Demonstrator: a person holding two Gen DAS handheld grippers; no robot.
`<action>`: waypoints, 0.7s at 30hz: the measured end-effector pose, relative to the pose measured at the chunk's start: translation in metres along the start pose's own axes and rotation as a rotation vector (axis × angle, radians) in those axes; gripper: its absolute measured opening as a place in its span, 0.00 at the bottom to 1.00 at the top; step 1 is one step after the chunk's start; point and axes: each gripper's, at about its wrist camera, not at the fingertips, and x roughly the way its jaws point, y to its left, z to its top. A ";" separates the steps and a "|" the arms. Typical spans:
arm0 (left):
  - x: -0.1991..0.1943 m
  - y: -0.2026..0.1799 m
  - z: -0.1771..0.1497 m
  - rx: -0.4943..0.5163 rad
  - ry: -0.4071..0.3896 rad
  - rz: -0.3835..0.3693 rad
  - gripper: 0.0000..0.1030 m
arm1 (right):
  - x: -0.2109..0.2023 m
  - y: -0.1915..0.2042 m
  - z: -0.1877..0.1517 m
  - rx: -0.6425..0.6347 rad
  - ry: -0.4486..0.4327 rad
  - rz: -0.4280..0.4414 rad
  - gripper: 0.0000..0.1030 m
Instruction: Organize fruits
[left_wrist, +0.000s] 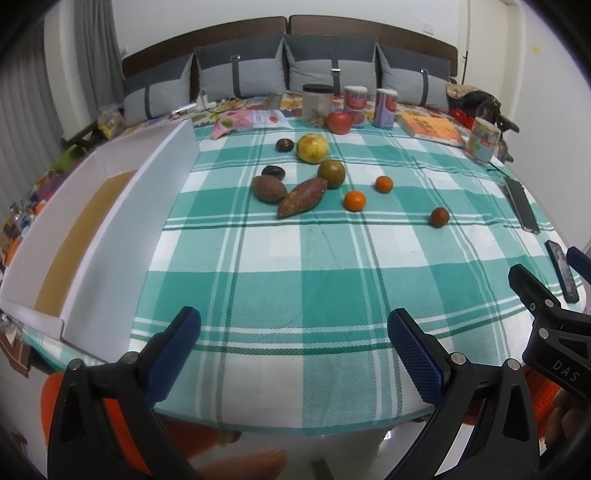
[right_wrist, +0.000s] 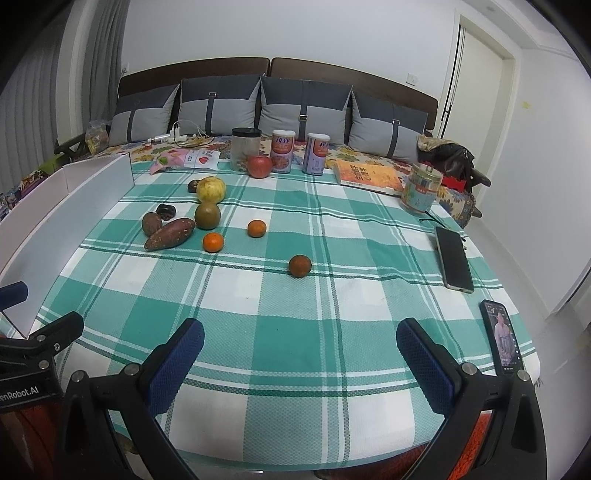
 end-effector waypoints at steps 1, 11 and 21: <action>0.000 0.000 0.000 0.000 0.001 0.000 0.99 | 0.000 0.000 0.000 0.001 0.001 0.001 1.00; 0.004 0.002 -0.002 -0.005 0.012 0.001 0.99 | 0.002 -0.004 -0.001 0.006 0.005 -0.005 1.00; 0.005 0.002 -0.002 -0.005 0.016 0.003 0.99 | 0.003 -0.005 -0.002 0.009 0.007 -0.006 1.00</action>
